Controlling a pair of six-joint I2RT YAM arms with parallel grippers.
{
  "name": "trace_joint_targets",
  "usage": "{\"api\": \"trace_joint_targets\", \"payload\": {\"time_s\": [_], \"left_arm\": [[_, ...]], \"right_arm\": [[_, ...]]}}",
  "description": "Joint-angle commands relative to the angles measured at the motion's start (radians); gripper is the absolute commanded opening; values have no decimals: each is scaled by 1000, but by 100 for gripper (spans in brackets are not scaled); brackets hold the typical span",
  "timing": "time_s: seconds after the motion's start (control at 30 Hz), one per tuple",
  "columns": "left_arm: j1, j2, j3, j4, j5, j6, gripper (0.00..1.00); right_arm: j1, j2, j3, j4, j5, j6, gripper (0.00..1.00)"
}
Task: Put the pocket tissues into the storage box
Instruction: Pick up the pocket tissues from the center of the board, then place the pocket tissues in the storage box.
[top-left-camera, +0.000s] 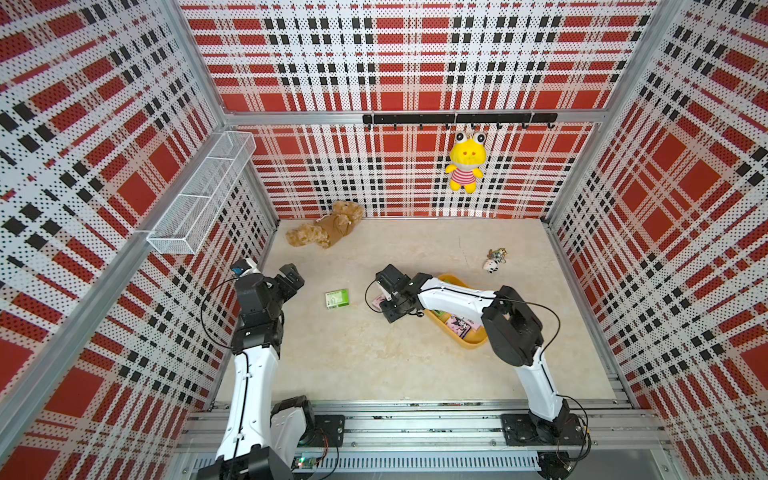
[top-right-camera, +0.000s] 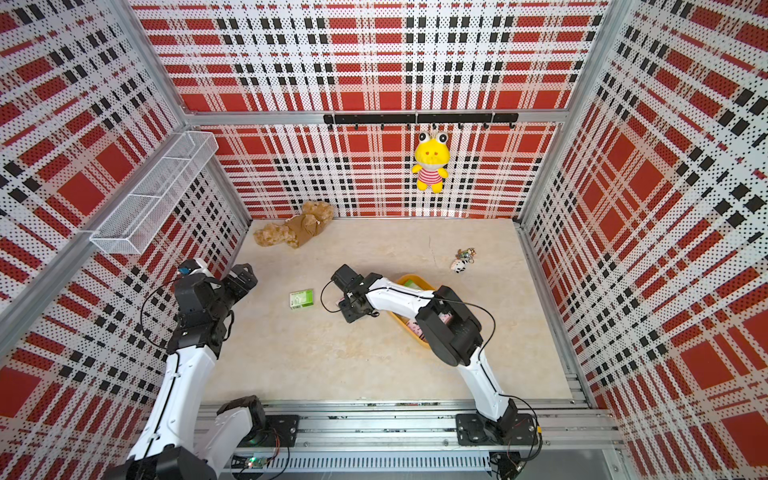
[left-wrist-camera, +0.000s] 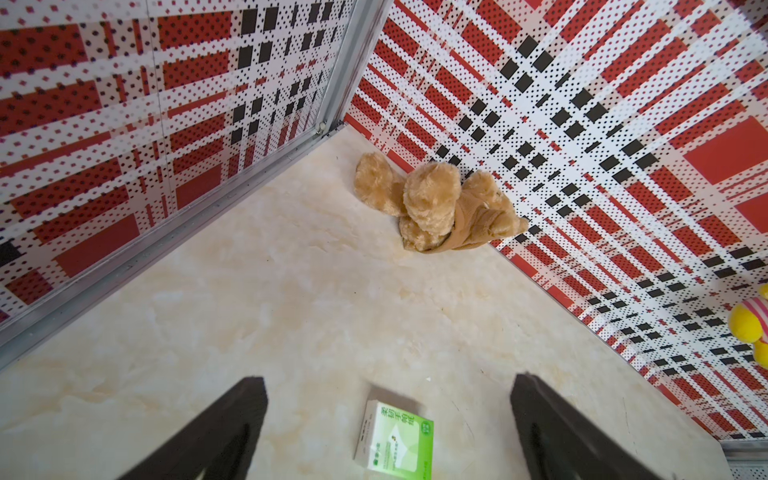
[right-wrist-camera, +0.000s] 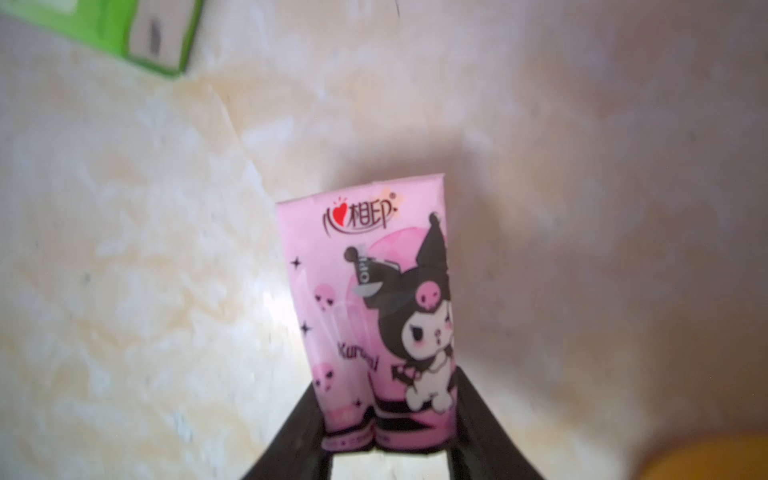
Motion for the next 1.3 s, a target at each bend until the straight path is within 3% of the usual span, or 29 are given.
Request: {"api": "trace_joint_targets", "payload": {"time_s": [0.0, 0.2, 0.37, 0.7, 0.93, 1.27], "left_arm": [[-17, -2, -10, 22, -20, -8, 99], [-29, 5, 9, 19, -36, 4, 99], [-39, 19, 12, 19, -37, 0, 99], [-83, 54, 45, 27, -65, -2, 99], [-96, 61, 51, 30, -73, -6, 99], [-97, 61, 39, 35, -75, 0, 99]], "right_arm": [[6, -165, -87, 53, -5, -6, 44], [13, -361, -153, -13, -12, 31, 43], [-7, -523, -257, -101, 83, 12, 45], [-226, -819, -491, -187, 89, -27, 44], [-283, -833, -580, -217, 150, -66, 44], [-363, -730, -595, -200, 116, -115, 45]]}}
